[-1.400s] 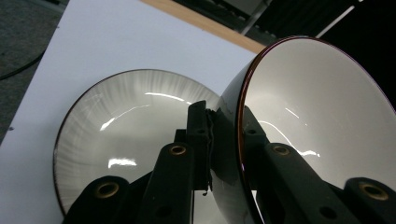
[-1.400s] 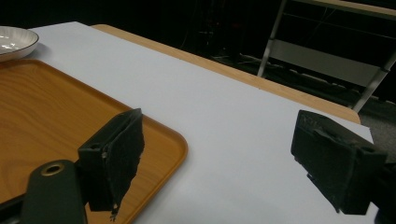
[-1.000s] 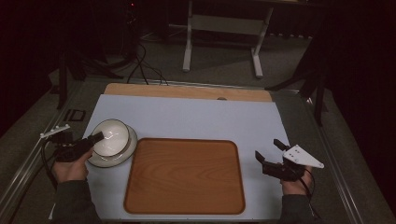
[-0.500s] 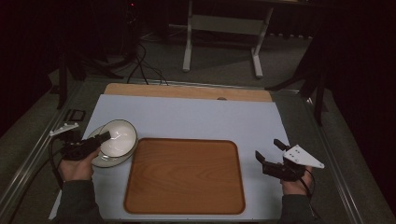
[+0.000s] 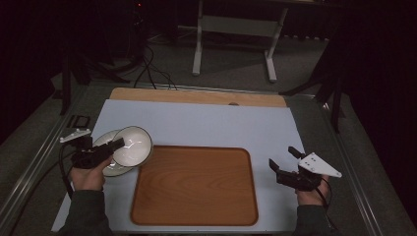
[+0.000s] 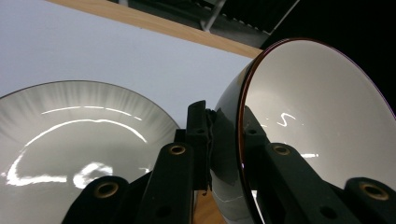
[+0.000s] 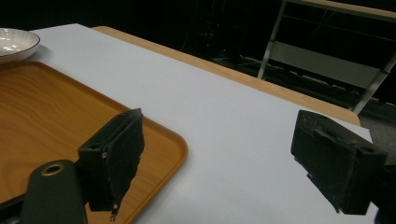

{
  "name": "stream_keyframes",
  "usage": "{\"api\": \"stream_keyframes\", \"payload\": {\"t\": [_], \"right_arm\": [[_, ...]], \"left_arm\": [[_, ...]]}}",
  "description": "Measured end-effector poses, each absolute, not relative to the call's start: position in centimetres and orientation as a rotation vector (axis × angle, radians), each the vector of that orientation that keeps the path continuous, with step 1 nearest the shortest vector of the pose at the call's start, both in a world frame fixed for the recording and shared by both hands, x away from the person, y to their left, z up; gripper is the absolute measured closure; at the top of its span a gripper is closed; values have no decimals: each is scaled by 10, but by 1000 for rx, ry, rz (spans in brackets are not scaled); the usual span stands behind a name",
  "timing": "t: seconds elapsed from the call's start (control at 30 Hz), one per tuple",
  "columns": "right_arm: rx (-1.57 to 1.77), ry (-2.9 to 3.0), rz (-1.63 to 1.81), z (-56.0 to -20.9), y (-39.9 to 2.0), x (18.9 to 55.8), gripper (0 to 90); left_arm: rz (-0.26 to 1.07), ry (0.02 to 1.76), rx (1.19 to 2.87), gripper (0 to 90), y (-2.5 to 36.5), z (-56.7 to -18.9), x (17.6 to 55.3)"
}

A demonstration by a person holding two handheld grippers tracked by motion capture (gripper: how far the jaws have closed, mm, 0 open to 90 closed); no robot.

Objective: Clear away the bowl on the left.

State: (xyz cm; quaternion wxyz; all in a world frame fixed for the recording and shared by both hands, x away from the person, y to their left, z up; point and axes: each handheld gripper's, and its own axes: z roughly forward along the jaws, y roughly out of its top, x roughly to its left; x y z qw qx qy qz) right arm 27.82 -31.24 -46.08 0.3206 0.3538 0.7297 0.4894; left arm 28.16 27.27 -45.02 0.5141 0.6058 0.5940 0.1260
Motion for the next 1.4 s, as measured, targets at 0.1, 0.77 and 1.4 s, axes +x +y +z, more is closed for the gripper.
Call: {"api": "stream_keyframes", "payload": {"t": [0.1, 0.77, 1.4], "right_arm": [[929, 1916, 1288, -461, -313, 278, 166], [928, 1918, 1288, -461, -313, 278, 167], [926, 1917, 1290, -461, -313, 278, 167]], "left_arm": [[299, 1418, 1465, 809, 269, -449, 282], [270, 1348, 1514, 807, 247, -443, 282], [243, 1303, 1563, 804, 227, -441, 282]]}}
